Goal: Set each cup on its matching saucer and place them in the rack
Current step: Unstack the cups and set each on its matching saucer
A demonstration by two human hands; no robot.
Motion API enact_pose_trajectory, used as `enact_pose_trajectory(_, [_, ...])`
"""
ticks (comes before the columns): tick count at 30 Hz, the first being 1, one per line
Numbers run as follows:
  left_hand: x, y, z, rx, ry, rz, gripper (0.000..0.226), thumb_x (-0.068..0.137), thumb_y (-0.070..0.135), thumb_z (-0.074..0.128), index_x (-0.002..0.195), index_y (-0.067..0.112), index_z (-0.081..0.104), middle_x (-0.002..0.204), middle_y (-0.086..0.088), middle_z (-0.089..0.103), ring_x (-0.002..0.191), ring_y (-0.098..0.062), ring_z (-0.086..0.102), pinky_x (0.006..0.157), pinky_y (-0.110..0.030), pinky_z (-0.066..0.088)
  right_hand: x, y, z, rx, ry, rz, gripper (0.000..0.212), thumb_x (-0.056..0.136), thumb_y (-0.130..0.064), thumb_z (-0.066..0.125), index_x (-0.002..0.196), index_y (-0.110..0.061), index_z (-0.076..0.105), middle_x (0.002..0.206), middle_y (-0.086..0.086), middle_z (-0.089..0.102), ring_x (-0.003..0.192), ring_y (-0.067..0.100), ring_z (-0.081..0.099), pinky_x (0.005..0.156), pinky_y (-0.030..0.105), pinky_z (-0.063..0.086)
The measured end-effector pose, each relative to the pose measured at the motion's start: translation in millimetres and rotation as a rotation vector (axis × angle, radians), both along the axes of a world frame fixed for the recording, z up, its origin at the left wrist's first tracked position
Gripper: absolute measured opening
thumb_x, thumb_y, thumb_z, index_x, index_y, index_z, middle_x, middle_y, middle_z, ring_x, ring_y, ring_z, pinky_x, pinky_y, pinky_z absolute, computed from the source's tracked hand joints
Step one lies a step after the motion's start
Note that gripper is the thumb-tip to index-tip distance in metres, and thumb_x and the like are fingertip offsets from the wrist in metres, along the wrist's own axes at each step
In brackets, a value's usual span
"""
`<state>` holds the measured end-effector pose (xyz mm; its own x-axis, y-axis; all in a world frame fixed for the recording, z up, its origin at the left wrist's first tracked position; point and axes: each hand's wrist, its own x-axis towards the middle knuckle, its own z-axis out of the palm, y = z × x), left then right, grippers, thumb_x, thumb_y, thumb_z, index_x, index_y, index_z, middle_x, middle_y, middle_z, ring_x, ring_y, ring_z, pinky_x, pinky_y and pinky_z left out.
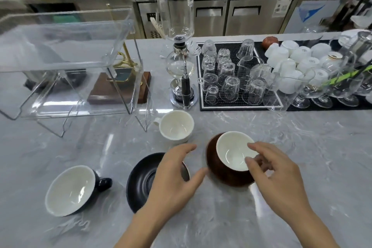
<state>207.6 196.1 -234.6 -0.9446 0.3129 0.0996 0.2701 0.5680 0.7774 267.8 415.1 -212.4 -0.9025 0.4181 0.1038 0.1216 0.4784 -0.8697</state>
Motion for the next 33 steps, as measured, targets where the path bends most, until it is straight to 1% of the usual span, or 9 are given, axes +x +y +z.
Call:
enact_pose_trajectory(3, [5.6, -26.3, 9.1, -0.008, 0.078, 0.056, 0.052, 0.079, 0.05, 0.068, 0.127, 0.035, 0.059, 0.12, 0.035, 0.052, 0.118, 0.015, 0.046, 0.099, -0.001, 0.029, -4.7, -30.2, 6.7, 0.005, 0.006, 0.094, 0.027, 0.085, -0.012, 0.072, 0.107, -0.027, 0.071, 0.104, -0.021, 0.065, 0.075, 0.01, 0.062, 0.066, 0.006, 0.044])
enact_pose_trajectory(9, [21.4, -86.5, 24.7, 0.081, 0.11, 0.178, 0.045, 0.079, 0.037, 0.073, 0.123, 0.034, 0.061, 0.12, 0.027, 0.058, 0.118, 0.006, 0.052, 0.098, -0.006, 0.035, -16.3, -93.2, 12.9, 0.049, -0.009, 0.316, 0.026, 0.085, -0.012, 0.072, 0.106, -0.027, 0.07, 0.101, -0.02, 0.064, 0.087, 0.008, 0.06, 0.071, 0.006, 0.044])
enact_pose_trajectory(14, [31.5, -127.2, 28.7, 0.109, 0.14, 0.287, 0.045, 0.081, 0.045, 0.071, 0.124, 0.036, 0.06, 0.121, 0.027, 0.061, 0.114, 0.003, 0.057, 0.093, -0.01, 0.043, -23.9, -130.4, 11.8, 0.079, -0.015, 0.431, 0.028, 0.084, -0.014, 0.073, 0.11, -0.023, 0.073, 0.103, -0.02, 0.064, 0.086, 0.008, 0.063, 0.072, 0.01, 0.046])
enact_pose_trajectory(17, [36.4, -152.2, 27.1, 0.123, 0.131, 0.347, 0.047, 0.079, 0.039, 0.076, 0.123, 0.035, 0.061, 0.119, 0.025, 0.061, 0.113, 0.005, 0.056, 0.09, -0.006, 0.042, -29.0, -151.7, 10.9, 0.099, -0.017, 0.48, 0.029, 0.083, -0.016, 0.075, 0.11, -0.026, 0.073, 0.111, -0.021, 0.062, 0.094, 0.002, 0.062, 0.082, 0.011, 0.046])
enact_pose_trajectory(21, [41.7, -186.9, 21.2, 0.093, 0.113, 0.433, 0.047, 0.076, 0.037, 0.077, 0.121, 0.032, 0.063, 0.119, 0.022, 0.062, 0.115, 0.007, 0.054, 0.094, -0.004, 0.039, -35.8, -178.0, 8.3, 0.131, -0.029, 0.529, 0.026, 0.083, -0.022, 0.074, 0.109, -0.025, 0.073, 0.11, -0.029, 0.058, 0.105, -0.004, 0.056, 0.087, 0.002, 0.038])
enact_pose_trajectory(24, [44.3, -208.4, 15.7, 0.068, 0.097, 0.492, 0.048, 0.076, 0.037, 0.081, 0.12, 0.033, 0.063, 0.12, 0.024, 0.061, 0.114, 0.01, 0.052, 0.093, -0.002, 0.037, -39.7, -194.3, 3.4, 0.162, -0.035, 0.561, 0.03, 0.08, -0.034, 0.068, 0.109, -0.029, 0.072, 0.11, -0.029, 0.059, 0.102, -0.001, 0.059, 0.088, 0.007, 0.041])
enact_pose_trajectory(28, [44.5, -229.3, 4.9, 0.05, 0.076, 0.519, 0.057, 0.073, 0.029, 0.086, 0.124, 0.033, 0.061, 0.123, 0.022, 0.061, 0.117, 0.009, 0.051, 0.092, 0.0, 0.036, -43.0, -212.3, -4.7, 0.188, -0.052, 0.582, 0.027, 0.084, -0.021, 0.074, 0.11, -0.026, 0.071, 0.108, -0.028, 0.058, 0.095, -0.001, 0.06, 0.083, 0.012, 0.048])
enact_pose_trajectory(31, [40.7, -238.0, -2.0, 0.024, 0.055, 0.497, 0.068, 0.071, 0.033, 0.088, 0.129, 0.037, 0.053, 0.13, 0.021, 0.057, 0.118, 0.003, 0.051, 0.092, -0.004, 0.036, -49.9, -225.0, -12.5, 0.206, -0.076, 0.604, 0.032, 0.085, -0.025, 0.072, 0.116, -0.028, 0.068, 0.106, -0.024, 0.06, 0.089, 0.004, 0.062, 0.083, 0.021, 0.052])
enact_pose_trajectory(33, [36.8, -244.9, -7.4, 0.018, 0.018, 0.47, 0.078, 0.067, 0.04, 0.089, 0.134, 0.035, 0.049, 0.134, 0.019, 0.053, 0.121, -0.001, 0.048, 0.093, -0.006, 0.033, -56.1, -235.2, -18.8, 0.254, -0.115, 0.625, 0.037, 0.087, -0.03, 0.069, 0.124, -0.028, 0.064, 0.105, -0.023, 0.057, 0.088, 0.003, 0.06, 0.083, 0.018, 0.049])
